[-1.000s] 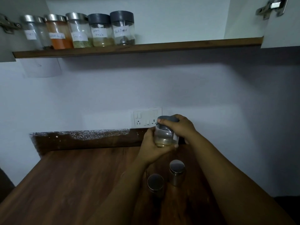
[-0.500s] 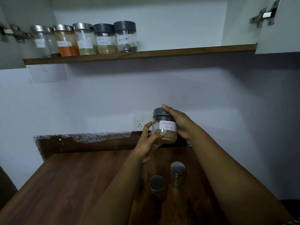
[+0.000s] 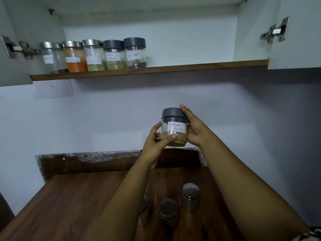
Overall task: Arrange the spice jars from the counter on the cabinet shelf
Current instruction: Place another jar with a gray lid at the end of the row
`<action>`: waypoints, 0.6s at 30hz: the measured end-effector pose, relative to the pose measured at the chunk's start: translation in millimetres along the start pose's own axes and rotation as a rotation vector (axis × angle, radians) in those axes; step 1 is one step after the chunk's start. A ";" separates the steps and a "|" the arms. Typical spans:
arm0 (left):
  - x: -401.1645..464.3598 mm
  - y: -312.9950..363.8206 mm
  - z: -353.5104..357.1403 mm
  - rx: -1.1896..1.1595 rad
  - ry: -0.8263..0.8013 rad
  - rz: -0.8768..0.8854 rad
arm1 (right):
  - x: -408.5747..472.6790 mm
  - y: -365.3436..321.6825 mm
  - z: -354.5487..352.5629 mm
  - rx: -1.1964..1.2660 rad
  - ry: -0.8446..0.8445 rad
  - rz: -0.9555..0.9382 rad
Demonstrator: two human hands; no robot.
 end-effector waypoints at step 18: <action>70.0 142.6 -26.2 0.203 0.048 0.394 | 31.0 -132.5 93.3 -0.274 -0.121 -0.349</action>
Point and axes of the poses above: each hand's wrist, its own x-axis towards the middle knuckle, its own z-axis out of the palm, y = z × x, the point moved 7 cm from there along x, towards the middle knuckle, and after that the axes turned 1 degree about z, right-handed, at the moved point
